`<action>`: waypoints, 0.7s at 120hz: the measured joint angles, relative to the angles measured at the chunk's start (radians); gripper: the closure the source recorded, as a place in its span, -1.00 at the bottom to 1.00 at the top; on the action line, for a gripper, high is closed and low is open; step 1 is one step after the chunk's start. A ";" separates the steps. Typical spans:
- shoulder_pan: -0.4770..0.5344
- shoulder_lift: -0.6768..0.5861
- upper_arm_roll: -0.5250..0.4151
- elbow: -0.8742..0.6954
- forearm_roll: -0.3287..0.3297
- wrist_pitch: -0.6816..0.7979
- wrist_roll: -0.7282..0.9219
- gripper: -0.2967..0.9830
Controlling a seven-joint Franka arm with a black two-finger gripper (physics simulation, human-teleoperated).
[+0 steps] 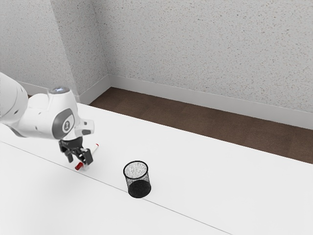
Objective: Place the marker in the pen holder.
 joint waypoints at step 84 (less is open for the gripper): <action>0.014 0.027 -0.001 0.009 -0.036 0.017 0.056 -0.10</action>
